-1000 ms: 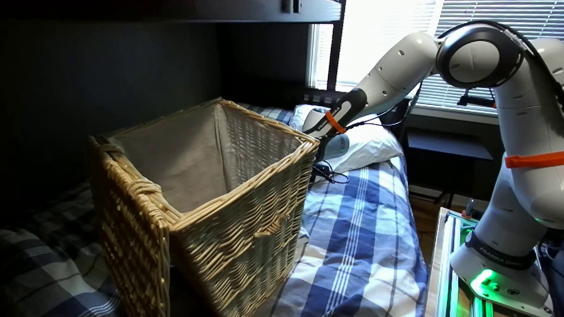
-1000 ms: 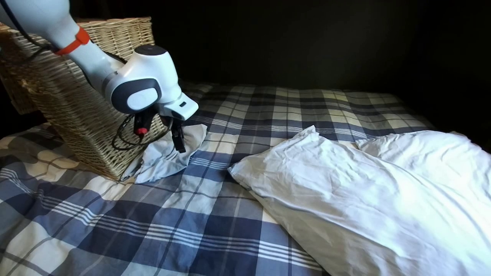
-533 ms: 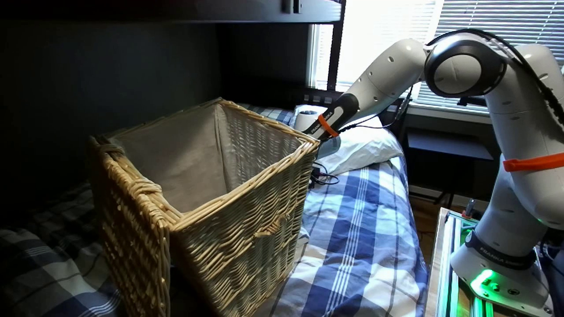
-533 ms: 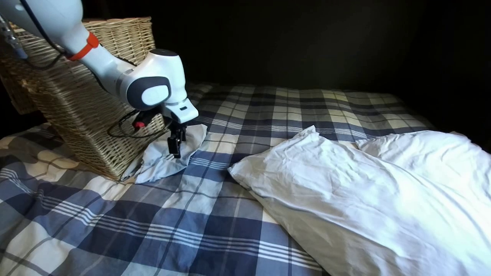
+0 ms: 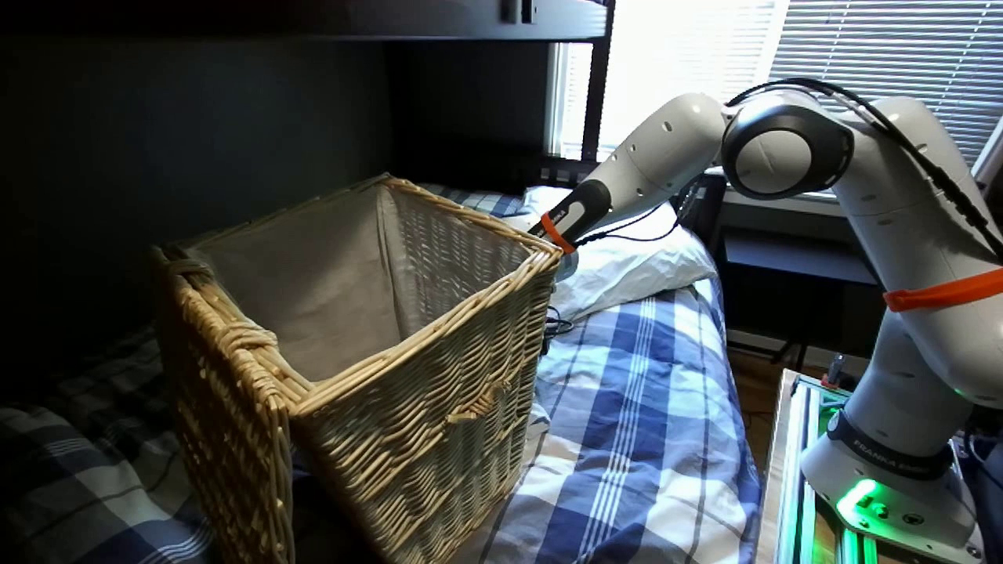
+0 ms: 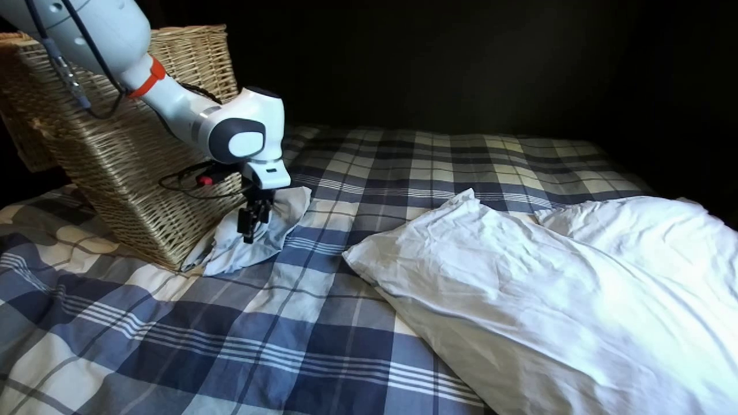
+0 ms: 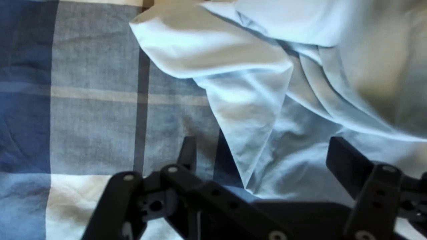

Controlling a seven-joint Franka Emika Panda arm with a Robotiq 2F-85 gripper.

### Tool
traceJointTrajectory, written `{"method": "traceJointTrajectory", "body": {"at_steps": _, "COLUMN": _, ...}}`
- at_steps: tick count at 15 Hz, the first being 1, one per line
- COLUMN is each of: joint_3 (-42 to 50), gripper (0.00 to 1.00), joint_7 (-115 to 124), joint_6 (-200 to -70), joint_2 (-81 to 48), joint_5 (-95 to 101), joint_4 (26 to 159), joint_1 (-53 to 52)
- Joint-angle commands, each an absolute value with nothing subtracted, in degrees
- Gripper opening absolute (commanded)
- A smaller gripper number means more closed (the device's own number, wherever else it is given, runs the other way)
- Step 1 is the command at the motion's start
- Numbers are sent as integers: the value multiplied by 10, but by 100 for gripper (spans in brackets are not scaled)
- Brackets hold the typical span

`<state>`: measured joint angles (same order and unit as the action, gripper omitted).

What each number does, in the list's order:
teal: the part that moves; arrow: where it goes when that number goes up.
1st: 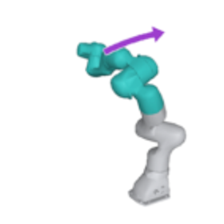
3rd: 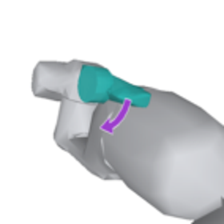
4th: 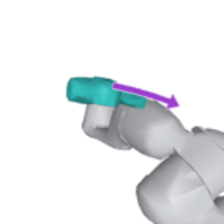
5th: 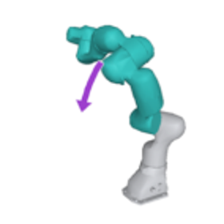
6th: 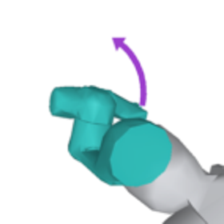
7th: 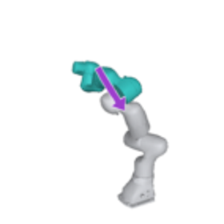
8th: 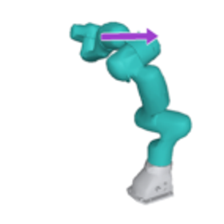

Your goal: Move the pillow case to the right

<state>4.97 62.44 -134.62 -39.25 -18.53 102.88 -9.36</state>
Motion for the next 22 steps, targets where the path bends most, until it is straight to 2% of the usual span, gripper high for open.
{"method": "traceJointTrajectory", "body": {"at_steps": 1, "joint_3": 13, "gripper": 100, "joint_7": 651, "joint_6": -1358, "joint_2": -438, "joint_5": -220, "joint_4": 974, "joint_1": -70}}
{"method": "traceJointTrajectory", "body": {"at_steps": 12, "joint_3": -42, "gripper": 99, "joint_7": 645, "joint_6": -1365, "joint_2": -487, "joint_5": -335, "joint_4": 910, "joint_1": -10}}
{"method": "traceJointTrajectory", "body": {"at_steps": 13, "joint_3": -45, "gripper": 75, "joint_7": 646, "joint_6": -1360, "joint_2": -489, "joint_5": -343, "joint_4": 907, "joint_1": -7}}
{"method": "traceJointTrajectory", "body": {"at_steps": 15, "joint_3": -56, "gripper": 69, "joint_7": 638, "joint_6": -1352, "joint_2": -487, "joint_5": -363, "joint_4": 907, "joint_1": 2}}
{"method": "traceJointTrajectory", "body": {"at_steps": 17, "joint_3": -68, "gripper": 53, "joint_7": 627, "joint_6": -1336, "joint_2": -483, "joint_5": -388, "joint_4": 905, "joint_1": 14}}
{"method": "traceJointTrajectory", "body": {"at_steps": 18, "joint_3": -72, "gripper": 60, "joint_7": 622, "joint_6": -1328, "joint_2": -482, "joint_5": -399, "joint_4": 904, "joint_1": 18}}
{"method": "traceJointTrajectory", "body": {"at_steps": 19, "joint_3": -72, "gripper": 79, "joint_7": 620, "joint_6": -1327, "joint_2": -480, "joint_5": -409, "joint_4": 905, "joint_1": 18}}
{"method": "traceJointTrajectory", "body": {"at_steps": 20, "joint_3": -72, "gripper": 82, "joint_7": 620, "joint_6": -1330, "joint_2": -481, "joint_5": -420, "joint_4": 905, "joint_1": 19}}
{"method": "traceJointTrajectory", "body": {"at_steps": 21, "joint_3": -71, "gripper": 51, "joint_7": 617, "joint_6": -1336, "joint_2": -481, "joint_5": -432, "joint_4": 906, "joint_1": 19}}
{"method": "traceJointTrajectory", "body": {"at_steps": 22, "joint_3": -73, "gripper": 41, "joint_7": 609, "joint_6": -1337, "joint_2": -481, "joint_5": -444, "joint_4": 907, "joint_1": 21}}
